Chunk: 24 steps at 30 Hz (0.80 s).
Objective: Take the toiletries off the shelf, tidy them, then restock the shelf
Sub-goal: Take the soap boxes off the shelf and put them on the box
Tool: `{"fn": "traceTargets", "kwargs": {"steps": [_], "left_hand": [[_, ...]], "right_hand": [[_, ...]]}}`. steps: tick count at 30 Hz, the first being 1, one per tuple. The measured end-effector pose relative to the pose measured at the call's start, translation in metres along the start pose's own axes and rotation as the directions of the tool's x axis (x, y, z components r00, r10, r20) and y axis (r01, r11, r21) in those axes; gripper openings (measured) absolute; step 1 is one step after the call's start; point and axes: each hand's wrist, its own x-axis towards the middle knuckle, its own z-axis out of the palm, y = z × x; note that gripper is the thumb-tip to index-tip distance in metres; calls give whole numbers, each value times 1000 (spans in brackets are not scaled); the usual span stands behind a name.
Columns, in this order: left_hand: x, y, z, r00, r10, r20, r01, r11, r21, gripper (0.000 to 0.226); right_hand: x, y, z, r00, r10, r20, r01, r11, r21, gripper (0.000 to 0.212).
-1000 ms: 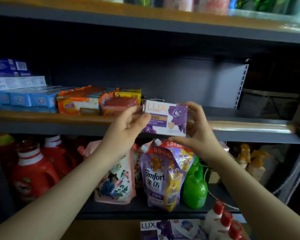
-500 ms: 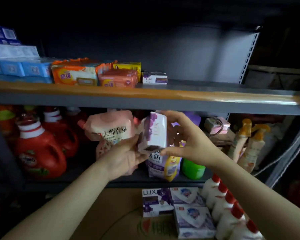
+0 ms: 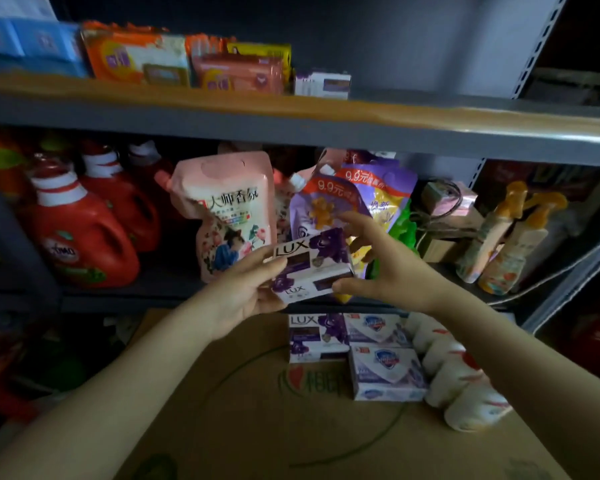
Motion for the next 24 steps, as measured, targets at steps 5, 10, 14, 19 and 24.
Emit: {"fn": "traceTargets", "kwargs": {"steps": [5,10,14,19,24], "left_hand": [[-8,-19,-1,992,-32,-120,72,937,342,32],[0,-63,-8,991,33,-131,68,713,697,50],[3,-82,-19,994,-102,30,55,735,675,99],[12,-103,-21,996,3,92,-73,644,762,107],[19,-109,-21,992,106,69,-121,637,761,98]], "right_hand": [[-6,22,26,947,131,292,-19,934,-357,93],[-6,36,65,876,265,403,41,792,-609,91],[-12,45,62,875,300,379,-50,836,-547,97],[-39,54,44,832,408,376,-93,771,-630,75],[-55,52,45,765,480,429,-52,711,-701,81]]}}
